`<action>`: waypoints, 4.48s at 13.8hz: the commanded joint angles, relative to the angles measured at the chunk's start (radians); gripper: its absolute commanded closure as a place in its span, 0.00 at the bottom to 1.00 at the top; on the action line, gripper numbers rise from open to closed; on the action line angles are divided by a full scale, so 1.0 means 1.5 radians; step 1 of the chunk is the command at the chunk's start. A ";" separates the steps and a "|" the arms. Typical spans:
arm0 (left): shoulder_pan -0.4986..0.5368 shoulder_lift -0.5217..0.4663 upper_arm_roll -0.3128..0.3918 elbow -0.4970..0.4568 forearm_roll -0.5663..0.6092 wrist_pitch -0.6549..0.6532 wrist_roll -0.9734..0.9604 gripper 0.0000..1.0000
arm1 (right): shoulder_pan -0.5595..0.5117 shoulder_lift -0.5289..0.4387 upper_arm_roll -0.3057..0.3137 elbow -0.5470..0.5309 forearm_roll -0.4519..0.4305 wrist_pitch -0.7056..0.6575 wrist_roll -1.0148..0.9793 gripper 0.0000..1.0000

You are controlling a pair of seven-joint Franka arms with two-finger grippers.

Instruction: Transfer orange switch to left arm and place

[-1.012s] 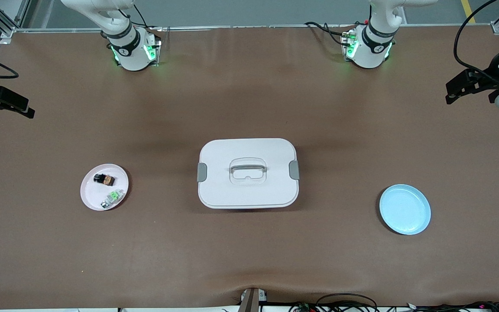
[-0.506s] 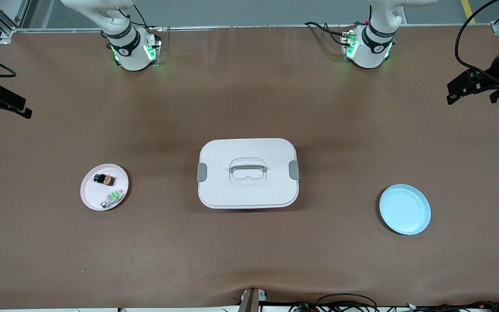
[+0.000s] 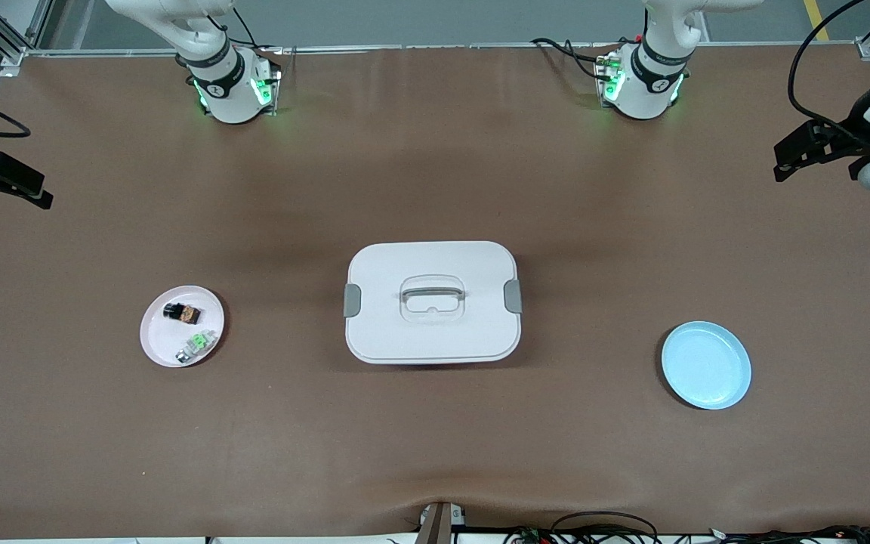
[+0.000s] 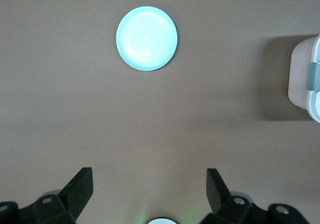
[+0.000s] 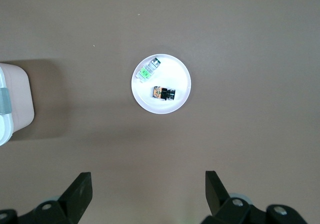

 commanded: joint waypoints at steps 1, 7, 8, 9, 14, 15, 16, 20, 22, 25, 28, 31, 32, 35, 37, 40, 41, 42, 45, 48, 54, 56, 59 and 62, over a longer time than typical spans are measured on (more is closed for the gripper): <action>0.003 0.007 0.002 0.017 -0.003 -0.010 -0.005 0.00 | 0.003 -0.006 0.000 0.003 -0.013 -0.001 0.005 0.00; 0.001 0.005 -0.002 0.018 -0.007 -0.010 -0.006 0.00 | 0.003 -0.005 -0.001 0.003 -0.007 -0.001 0.007 0.00; 0.001 0.005 -0.002 0.018 -0.007 -0.010 -0.006 0.00 | 0.003 -0.005 -0.001 0.003 -0.007 -0.001 0.008 0.00; 0.001 0.005 -0.002 0.018 -0.006 -0.010 -0.006 0.00 | 0.003 -0.005 -0.001 0.003 -0.006 -0.001 0.009 0.00; 0.002 0.005 -0.002 0.018 -0.008 -0.010 -0.006 0.00 | 0.003 -0.005 -0.001 0.003 -0.006 -0.001 0.009 0.00; 0.002 0.005 -0.002 0.018 -0.009 -0.010 -0.006 0.00 | 0.003 -0.005 -0.001 0.003 -0.006 -0.002 0.009 0.00; -0.001 0.005 -0.002 0.018 -0.009 -0.010 -0.006 0.00 | 0.003 -0.005 -0.001 0.003 -0.006 -0.002 0.010 0.00; 0.001 0.004 -0.002 0.018 -0.009 -0.010 -0.005 0.00 | 0.003 -0.005 -0.001 0.003 0.000 -0.001 0.011 0.00; 0.003 0.002 -0.001 0.018 -0.009 -0.010 -0.004 0.00 | 0.002 -0.005 -0.001 0.003 0.002 -0.002 0.011 0.00; 0.002 0.005 -0.001 0.017 -0.009 -0.010 -0.004 0.00 | 0.002 -0.005 -0.001 0.003 0.002 -0.002 0.011 0.00; 0.001 0.007 -0.001 0.017 -0.008 -0.010 -0.005 0.00 | 0.002 -0.005 -0.001 0.003 0.002 -0.002 0.011 0.00; 0.000 0.008 -0.001 0.017 -0.009 -0.010 -0.005 0.00 | 0.002 -0.005 -0.001 0.003 0.002 -0.002 0.011 0.00; -0.001 0.008 -0.001 0.017 -0.008 -0.010 -0.005 0.00 | 0.002 -0.005 -0.001 0.003 0.002 -0.002 0.011 0.00; 0.001 0.012 -0.001 0.017 -0.009 -0.010 -0.005 0.00 | 0.001 -0.003 -0.003 0.003 0.001 0.008 0.008 0.00; 0.002 0.012 -0.001 0.017 -0.008 -0.010 -0.005 0.00 | 0.006 0.064 -0.002 0.002 -0.014 0.043 0.004 0.00; 0.004 0.012 -0.001 0.017 -0.009 -0.010 -0.005 0.00 | 0.003 0.087 -0.003 0.001 -0.013 0.045 0.002 0.00; 0.003 0.012 -0.001 0.017 -0.009 -0.009 -0.005 0.00 | 0.003 0.097 -0.003 0.000 -0.009 0.047 0.001 0.00; 0.002 0.012 -0.001 0.017 -0.009 -0.009 -0.005 0.00 | 0.003 0.099 -0.003 0.001 -0.009 0.049 0.000 0.00; 0.004 0.011 0.000 0.017 -0.009 -0.009 -0.004 0.00 | 0.006 0.120 -0.003 0.001 -0.018 0.065 0.000 0.00; 0.004 0.012 0.001 0.017 -0.009 -0.009 -0.004 0.00 | -0.002 0.149 -0.003 0.001 -0.009 0.077 0.000 0.00; 0.004 0.009 0.002 0.018 -0.008 -0.009 -0.004 0.00 | -0.002 0.146 -0.003 -0.046 0.016 0.128 0.004 0.00; 0.004 0.009 0.003 0.018 -0.008 -0.009 -0.003 0.00 | -0.002 0.148 -0.003 -0.064 0.019 0.165 0.009 0.00; 0.006 0.008 0.005 0.018 -0.007 -0.009 -0.003 0.00 | 0.000 0.150 -0.003 -0.125 0.020 0.246 0.010 0.00; 0.008 0.011 0.005 0.018 -0.006 -0.009 -0.006 0.00 | -0.002 0.153 -0.004 -0.195 0.020 0.323 0.010 0.00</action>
